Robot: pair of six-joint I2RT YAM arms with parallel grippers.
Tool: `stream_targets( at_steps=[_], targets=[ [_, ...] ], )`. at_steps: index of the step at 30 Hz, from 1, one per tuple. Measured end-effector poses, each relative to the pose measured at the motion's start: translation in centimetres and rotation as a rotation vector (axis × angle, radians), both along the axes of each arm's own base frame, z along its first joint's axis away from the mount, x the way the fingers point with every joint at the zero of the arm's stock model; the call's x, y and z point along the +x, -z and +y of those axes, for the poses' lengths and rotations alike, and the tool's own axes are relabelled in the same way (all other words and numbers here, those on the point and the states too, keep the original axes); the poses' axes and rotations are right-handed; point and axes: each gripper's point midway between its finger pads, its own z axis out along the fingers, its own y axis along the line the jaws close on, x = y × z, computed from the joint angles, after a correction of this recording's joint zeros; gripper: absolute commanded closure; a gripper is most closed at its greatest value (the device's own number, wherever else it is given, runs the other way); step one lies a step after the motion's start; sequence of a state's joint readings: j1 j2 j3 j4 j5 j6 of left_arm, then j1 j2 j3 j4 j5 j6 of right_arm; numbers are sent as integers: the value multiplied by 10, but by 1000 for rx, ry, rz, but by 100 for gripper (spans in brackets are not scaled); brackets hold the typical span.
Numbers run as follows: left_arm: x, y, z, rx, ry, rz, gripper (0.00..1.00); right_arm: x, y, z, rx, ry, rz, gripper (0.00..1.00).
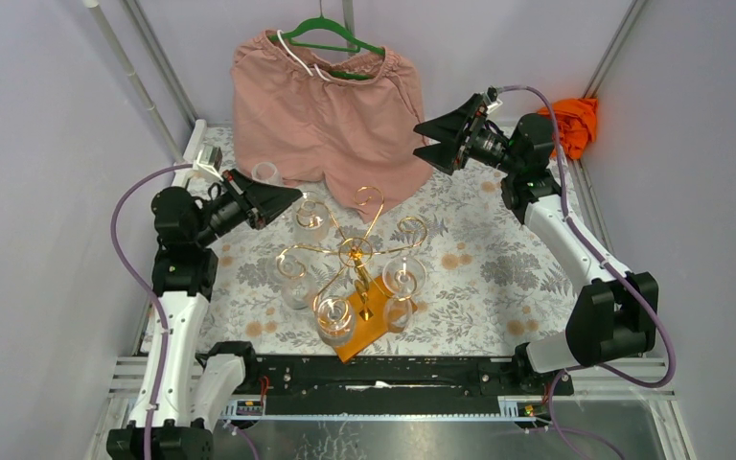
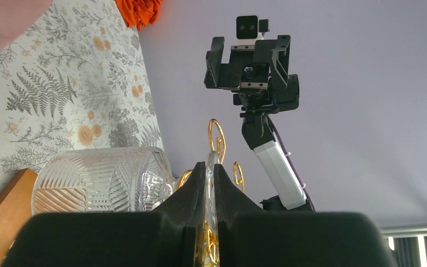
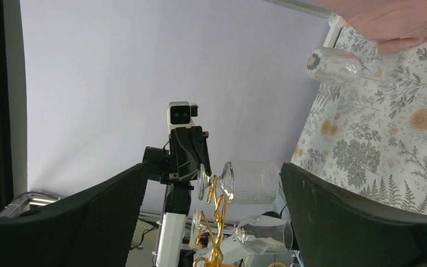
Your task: Take the wine glass off the wine glass rack
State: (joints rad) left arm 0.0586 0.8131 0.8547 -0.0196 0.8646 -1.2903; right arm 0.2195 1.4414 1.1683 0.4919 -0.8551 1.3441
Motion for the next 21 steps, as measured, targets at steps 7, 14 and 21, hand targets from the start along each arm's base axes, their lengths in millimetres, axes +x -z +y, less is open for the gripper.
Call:
stream_targets(
  at_steps=[7, 14, 21],
  targets=[
    [2, 1, -7, 0, 14, 3, 100, 0, 0, 0, 0, 0, 0, 1],
    [3, 2, -12, 0, 25, 2, 100, 0, -1, 0, 4, -1, -10, 1],
    [1, 0, -21, -1, 43, -2, 100, 0, 0, 0, 7, -2, -6, 1]
  ],
)
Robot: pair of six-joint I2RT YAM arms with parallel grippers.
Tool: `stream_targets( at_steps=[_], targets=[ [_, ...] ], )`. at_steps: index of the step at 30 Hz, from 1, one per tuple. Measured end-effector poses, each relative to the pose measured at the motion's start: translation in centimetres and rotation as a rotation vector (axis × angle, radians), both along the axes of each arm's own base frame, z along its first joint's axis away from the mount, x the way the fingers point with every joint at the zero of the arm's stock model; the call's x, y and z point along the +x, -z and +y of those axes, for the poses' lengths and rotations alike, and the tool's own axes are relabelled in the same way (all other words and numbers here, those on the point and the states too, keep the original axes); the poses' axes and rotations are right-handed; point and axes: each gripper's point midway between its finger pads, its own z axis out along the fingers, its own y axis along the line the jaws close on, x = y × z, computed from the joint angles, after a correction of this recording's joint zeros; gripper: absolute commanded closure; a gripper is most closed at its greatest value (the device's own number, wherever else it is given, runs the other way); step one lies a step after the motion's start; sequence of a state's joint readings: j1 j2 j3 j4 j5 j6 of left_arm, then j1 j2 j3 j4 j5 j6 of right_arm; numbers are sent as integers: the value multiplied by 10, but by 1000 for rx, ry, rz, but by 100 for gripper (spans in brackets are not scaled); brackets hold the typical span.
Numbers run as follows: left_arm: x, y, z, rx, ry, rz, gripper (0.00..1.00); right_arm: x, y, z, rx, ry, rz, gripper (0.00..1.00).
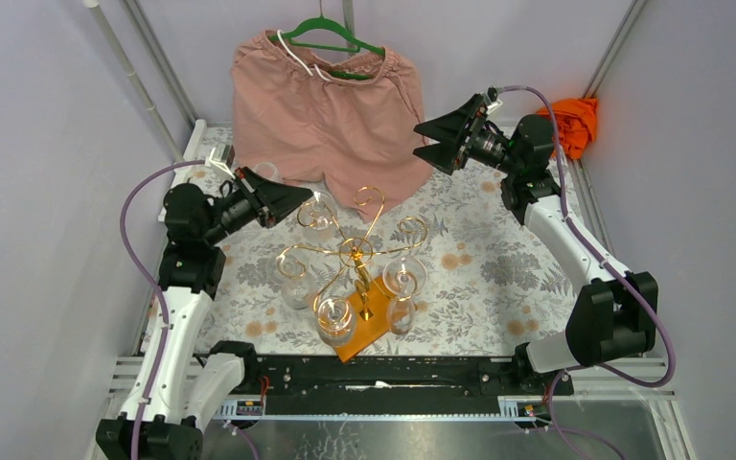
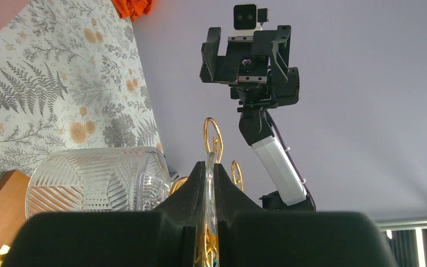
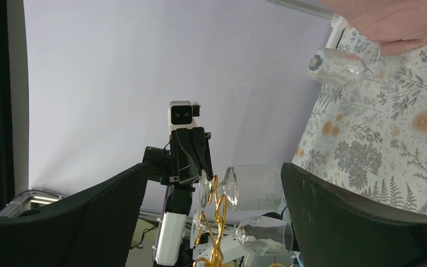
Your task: Take the wine glass off the wine glass rack
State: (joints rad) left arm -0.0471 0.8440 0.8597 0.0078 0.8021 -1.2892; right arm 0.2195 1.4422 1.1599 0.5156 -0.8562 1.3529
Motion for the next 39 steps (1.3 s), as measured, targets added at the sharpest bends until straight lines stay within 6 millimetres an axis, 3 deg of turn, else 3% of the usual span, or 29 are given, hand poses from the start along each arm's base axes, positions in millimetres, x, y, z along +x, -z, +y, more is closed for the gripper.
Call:
stream_targets(
  at_steps=[18, 39],
  targets=[
    [-14, -11, -1, 5, -5, -40, 100, 1, 0, 0, 12, -2, 6, 1],
    [-40, 1, 0, 24, -2, -2, 100, 3, 2, 1, 28, -6, 23, 0]
  ],
)
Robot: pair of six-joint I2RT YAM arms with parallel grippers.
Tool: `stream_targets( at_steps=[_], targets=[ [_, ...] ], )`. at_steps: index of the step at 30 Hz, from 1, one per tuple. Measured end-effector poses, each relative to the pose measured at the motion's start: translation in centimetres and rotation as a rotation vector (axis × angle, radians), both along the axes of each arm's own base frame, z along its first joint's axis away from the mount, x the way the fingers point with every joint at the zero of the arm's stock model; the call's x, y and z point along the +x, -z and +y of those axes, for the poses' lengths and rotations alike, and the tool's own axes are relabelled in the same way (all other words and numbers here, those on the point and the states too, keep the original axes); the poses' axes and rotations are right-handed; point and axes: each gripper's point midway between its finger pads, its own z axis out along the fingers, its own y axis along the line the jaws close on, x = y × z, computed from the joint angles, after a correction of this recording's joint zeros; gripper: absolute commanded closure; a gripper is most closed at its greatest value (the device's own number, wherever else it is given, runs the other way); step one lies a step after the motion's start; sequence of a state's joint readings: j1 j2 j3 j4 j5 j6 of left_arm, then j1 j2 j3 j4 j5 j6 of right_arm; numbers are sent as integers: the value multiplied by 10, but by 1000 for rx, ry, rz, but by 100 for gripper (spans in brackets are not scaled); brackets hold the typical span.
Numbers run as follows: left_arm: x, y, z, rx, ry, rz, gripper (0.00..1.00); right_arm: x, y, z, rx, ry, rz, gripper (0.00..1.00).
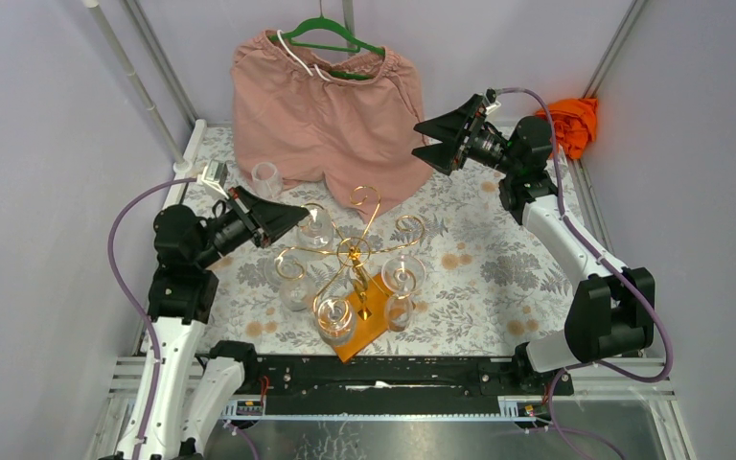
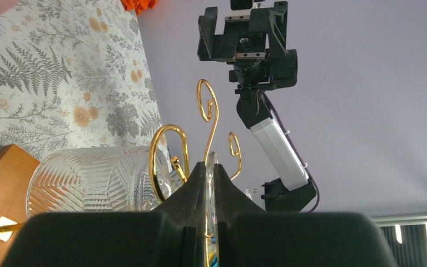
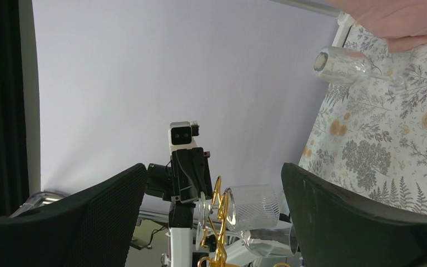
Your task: Take the wine glass off the wine glass rack
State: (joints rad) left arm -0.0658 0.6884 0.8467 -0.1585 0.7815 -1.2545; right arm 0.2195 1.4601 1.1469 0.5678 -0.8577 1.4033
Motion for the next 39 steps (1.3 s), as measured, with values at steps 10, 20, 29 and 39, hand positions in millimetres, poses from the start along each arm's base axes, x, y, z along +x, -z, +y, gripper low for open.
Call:
stream_targets(
  at_steps=[10, 20, 29, 39],
  targets=[
    [-6, 6, 1, 31, -3, 19, 100, 2, 2, 0, 2, -1, 10, 0],
    [-12, -1, 8, 99, -55, 7, 100, 3, 4, 1, 4, -2, 19, 0],
    [-15, -6, 20, 179, -130, -5, 100, 3, 4, 1, 5, -2, 22, 0],
    [-10, 0, 37, 270, -238, 23, 100, 3, 4, 1, 7, -3, 26, 0]
  ],
)
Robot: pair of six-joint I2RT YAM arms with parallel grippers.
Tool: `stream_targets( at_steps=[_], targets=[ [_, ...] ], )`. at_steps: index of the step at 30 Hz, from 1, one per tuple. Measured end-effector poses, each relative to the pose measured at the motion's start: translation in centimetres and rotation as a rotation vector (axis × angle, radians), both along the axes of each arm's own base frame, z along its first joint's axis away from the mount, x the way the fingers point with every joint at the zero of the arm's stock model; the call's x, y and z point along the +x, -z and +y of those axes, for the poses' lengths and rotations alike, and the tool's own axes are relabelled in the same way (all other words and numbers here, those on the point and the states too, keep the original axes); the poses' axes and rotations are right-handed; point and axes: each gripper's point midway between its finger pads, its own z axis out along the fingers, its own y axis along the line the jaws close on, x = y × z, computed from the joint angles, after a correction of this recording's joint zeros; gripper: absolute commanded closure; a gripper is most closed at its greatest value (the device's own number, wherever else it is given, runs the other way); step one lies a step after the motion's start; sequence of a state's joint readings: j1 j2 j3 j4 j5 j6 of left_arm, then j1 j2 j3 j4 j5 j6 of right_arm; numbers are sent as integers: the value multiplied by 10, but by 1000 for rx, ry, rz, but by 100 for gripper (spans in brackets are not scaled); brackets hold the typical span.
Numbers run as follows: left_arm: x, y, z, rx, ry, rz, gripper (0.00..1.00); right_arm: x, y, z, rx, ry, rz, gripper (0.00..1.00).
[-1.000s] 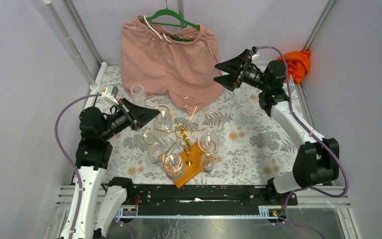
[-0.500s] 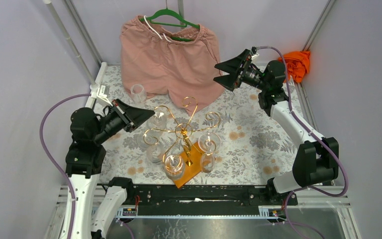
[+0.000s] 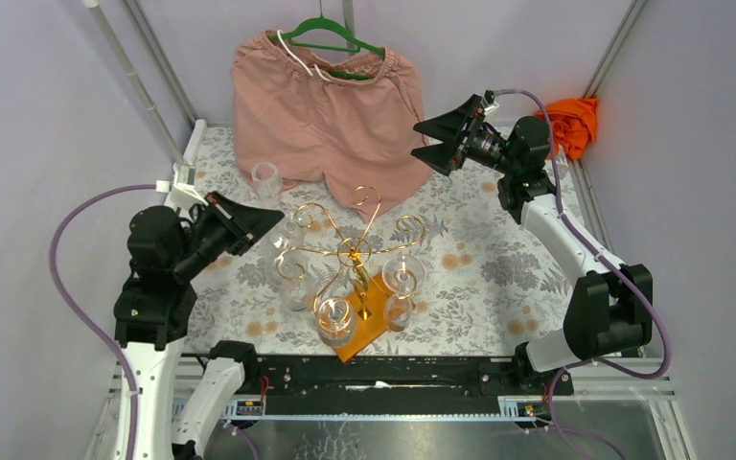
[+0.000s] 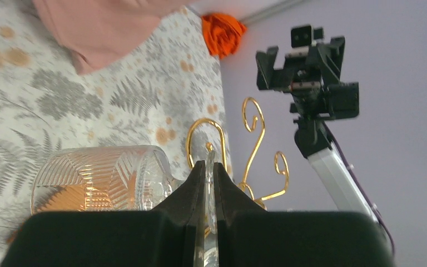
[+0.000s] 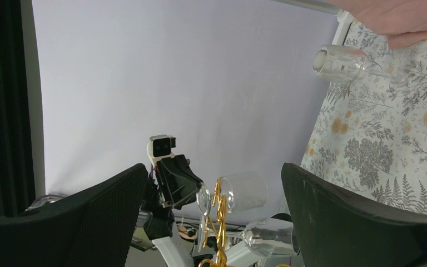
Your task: Take the wine glass off the wine glass rack
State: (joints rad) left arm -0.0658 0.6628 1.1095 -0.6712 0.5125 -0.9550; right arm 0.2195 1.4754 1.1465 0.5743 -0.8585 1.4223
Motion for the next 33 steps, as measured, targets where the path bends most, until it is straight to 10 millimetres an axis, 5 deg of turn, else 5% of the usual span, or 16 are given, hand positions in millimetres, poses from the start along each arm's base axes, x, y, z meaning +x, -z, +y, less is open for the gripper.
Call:
stream_targets(
  at_steps=[7, 12, 20, 33],
  targets=[
    [2, -34, 20, 89, -113, -101, 100, 0, 2, 0, 0, 0, 3, 0],
    [10, -31, 22, 101, -122, -97, 100, 0, 2, 0, 0, 0, 2, 0],
    [54, -26, 19, 67, -136, -95, 100, 3, 7, 1, 3, -1, 11, 0],
    [133, -95, -4, -205, -60, -340, 100, 17, 25, 6, 6, -29, 36, 5]
  ],
)
